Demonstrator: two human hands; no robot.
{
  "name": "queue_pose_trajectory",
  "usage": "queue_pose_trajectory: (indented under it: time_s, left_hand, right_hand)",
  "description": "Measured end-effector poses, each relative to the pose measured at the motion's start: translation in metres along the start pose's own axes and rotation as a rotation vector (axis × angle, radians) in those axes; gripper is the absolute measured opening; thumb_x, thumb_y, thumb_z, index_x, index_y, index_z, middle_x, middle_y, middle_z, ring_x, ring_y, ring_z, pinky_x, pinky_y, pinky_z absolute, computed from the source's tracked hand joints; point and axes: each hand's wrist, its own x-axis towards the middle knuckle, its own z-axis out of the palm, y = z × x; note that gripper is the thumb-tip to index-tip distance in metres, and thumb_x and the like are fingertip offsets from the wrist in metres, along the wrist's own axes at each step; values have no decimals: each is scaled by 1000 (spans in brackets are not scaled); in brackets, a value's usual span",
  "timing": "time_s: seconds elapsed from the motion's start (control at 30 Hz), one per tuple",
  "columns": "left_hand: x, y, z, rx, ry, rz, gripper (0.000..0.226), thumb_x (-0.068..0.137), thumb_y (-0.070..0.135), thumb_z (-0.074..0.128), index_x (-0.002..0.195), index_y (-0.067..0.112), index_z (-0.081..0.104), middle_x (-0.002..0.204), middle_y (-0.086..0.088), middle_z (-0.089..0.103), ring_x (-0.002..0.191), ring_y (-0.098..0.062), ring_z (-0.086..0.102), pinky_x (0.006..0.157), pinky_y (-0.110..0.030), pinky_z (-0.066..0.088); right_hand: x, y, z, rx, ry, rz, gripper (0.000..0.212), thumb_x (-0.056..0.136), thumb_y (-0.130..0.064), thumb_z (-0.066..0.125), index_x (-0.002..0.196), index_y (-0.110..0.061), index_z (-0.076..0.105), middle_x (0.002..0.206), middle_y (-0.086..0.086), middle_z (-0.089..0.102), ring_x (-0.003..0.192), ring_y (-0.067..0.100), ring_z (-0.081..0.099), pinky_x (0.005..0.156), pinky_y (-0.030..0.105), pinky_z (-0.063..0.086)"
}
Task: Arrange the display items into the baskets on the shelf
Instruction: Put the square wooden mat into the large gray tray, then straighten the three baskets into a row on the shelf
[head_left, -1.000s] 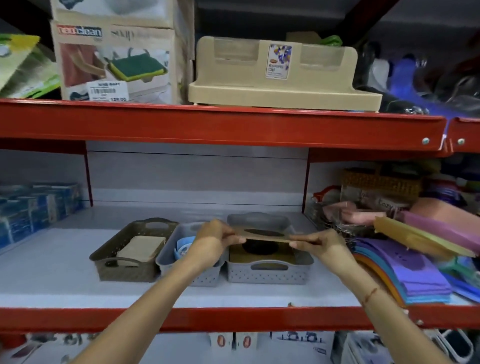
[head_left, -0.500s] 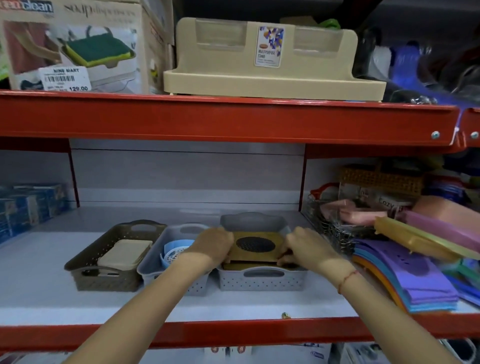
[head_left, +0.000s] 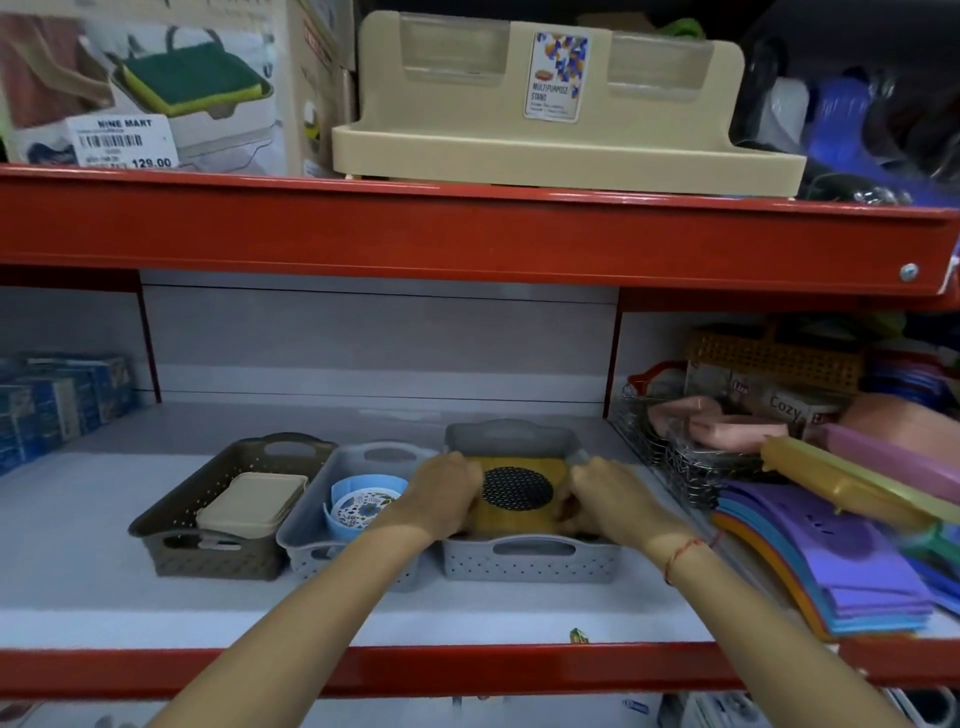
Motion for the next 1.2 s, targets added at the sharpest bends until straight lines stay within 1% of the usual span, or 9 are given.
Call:
queue_pose_trajectory:
  time_s: [0.13,0.23,0.33,0.43,0.6,0.73,0.87,1.07,1.2]
  left_hand:
    - [-13,-18,-15,-452,130,-118,18,87,22,61,91,11,75,90,-5,75,75,-17,64,74,-24,48]
    - [-25,-46,-37,-580,228,-299,26,92,21,53,90,3,73,85,-11,71,79,-25,63,70,-29,50]
    - [-33,-78,-53,-784,117,-517,36,96,35,45,101,4,63,96,-15,61,88,-25,57,75,-31,41]
    - [-42,-96,-62,-962,-75,-656,56,94,50,40,126,5,47,124,-19,55,104,-30,57,89,-35,42]
    - [-46,-100,-56,-1136,-314,-582,64,95,55,28,137,7,39,124,-14,60,112,-23,56,93,-28,39]
    - [-36,-102,-45,-1060,-316,-560,99,69,85,32,147,26,20,159,-4,13,145,-25,13,118,-48,15]
    - [-30,-98,-50,-1037,-294,-649,97,76,80,29,148,26,-7,159,-3,-10,145,-34,3,114,-56,22]
    - [-21,-98,-61,-993,-368,-700,95,74,83,22,147,31,-11,158,-16,1,130,-50,36,91,-58,45]
    - [-20,-102,-67,-994,-392,-724,95,71,84,20,147,32,-4,157,-19,9,118,-51,49,82,-57,50]
  right_hand:
    - [4,-11,-9,290,104,89,13,79,-27,74,89,-21,77,91,-6,76,78,7,67,81,22,55]
    - [19,-40,-23,811,149,215,12,86,-20,67,95,-16,74,100,-2,75,81,6,71,83,19,55]
    - [30,-81,-37,1339,10,321,17,93,-13,56,108,-10,64,114,10,69,96,19,70,80,20,58]
    - [39,-122,-41,1543,-84,406,32,96,-12,51,126,-2,50,116,17,61,108,29,62,92,33,53]
    - [53,-170,-26,1531,-190,471,16,97,-15,45,110,-10,54,85,8,60,68,15,56,60,23,45]
    - [62,-184,-21,1537,-129,559,36,98,-16,44,131,-3,40,93,17,63,55,16,61,34,13,42]
    - [74,-186,-24,1491,-119,641,47,97,-34,40,139,-12,36,130,22,54,88,31,63,63,34,53]
    - [81,-182,-32,1376,-162,704,49,99,-36,37,143,-20,27,146,27,35,120,45,50,73,50,47]
    - [87,-181,-27,1340,-184,726,51,97,-38,38,142,-16,26,141,29,40,97,40,59,63,42,49]
